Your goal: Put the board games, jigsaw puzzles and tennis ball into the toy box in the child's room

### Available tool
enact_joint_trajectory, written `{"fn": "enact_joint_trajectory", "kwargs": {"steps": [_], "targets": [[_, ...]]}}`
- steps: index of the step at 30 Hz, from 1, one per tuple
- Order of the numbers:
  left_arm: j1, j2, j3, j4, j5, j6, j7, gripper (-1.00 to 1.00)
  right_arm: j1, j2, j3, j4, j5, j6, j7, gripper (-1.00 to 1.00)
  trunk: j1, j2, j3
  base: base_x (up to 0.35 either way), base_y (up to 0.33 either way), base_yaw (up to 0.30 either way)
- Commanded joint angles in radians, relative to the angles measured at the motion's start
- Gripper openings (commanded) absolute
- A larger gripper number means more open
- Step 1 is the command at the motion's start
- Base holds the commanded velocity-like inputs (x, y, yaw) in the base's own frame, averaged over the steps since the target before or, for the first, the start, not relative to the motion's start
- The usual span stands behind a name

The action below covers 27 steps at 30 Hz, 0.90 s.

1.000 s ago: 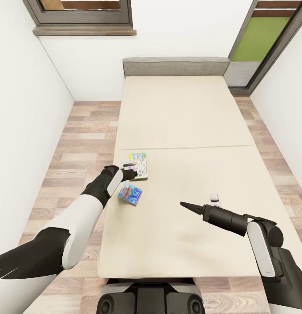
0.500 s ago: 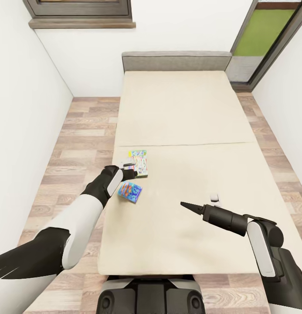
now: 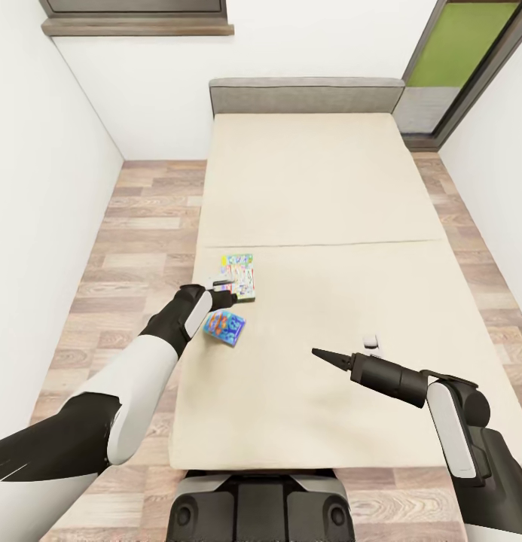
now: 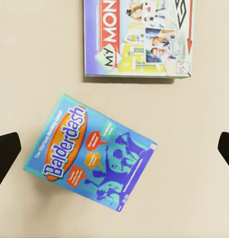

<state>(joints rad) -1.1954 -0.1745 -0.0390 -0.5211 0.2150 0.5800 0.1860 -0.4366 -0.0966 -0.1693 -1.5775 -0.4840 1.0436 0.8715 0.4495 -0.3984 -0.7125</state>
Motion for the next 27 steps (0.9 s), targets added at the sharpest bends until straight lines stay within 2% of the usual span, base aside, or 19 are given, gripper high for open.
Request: {"fn": "enact_joint_trajectory", "kwargs": {"steps": [1,27], "targets": [[-0.001,0.000,-0.003,-0.001,0.010,0.004,0.009,1.00,-0.001,0.000,-0.001,0.000,0.004,0.004,0.006,1.00,0.000,-0.002,-0.003,0.000,0.000,0.000],[-0.031,0.016,-0.001,0.000,0.012,0.006,0.009,1.00,-0.001,0.000,-0.001,0.001,0.005,0.004,0.005,1.00,0.000,-0.002,-0.046,0.000,0.000,0.000]]}}
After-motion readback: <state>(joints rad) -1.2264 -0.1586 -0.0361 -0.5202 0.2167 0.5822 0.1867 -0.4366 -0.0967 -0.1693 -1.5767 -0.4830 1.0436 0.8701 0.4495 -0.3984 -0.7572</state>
